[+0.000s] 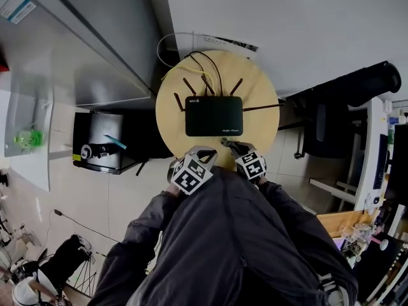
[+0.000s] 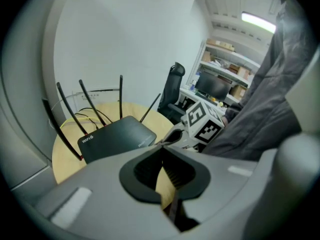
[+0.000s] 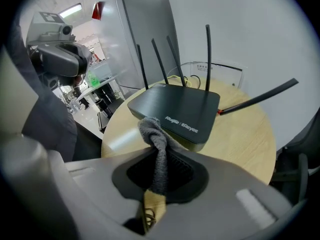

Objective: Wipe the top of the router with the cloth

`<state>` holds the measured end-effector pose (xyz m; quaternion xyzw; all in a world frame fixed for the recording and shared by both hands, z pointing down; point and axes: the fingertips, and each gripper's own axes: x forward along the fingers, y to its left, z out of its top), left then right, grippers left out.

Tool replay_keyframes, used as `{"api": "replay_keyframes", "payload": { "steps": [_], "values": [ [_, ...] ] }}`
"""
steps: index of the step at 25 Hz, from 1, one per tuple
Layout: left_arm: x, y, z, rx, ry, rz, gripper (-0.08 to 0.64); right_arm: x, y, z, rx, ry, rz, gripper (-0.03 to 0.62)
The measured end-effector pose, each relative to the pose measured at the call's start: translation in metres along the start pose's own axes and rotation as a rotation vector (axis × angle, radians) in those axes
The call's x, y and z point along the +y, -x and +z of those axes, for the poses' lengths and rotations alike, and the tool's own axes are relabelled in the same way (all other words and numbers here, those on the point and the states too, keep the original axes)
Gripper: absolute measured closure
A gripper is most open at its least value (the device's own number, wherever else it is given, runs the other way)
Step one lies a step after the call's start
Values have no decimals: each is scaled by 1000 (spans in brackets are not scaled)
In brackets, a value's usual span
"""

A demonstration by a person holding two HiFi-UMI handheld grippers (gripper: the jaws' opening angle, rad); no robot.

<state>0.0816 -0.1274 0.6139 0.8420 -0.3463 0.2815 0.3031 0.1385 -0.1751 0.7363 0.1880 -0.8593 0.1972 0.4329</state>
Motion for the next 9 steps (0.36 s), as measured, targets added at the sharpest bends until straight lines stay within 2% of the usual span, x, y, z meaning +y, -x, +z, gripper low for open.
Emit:
{"api": "replay_keyframes", "payload": {
  "steps": [9],
  "values": [
    [29,46,-20,-7,-31,-27,560,41,-13,20,1,-2,-53,560]
  ]
}}
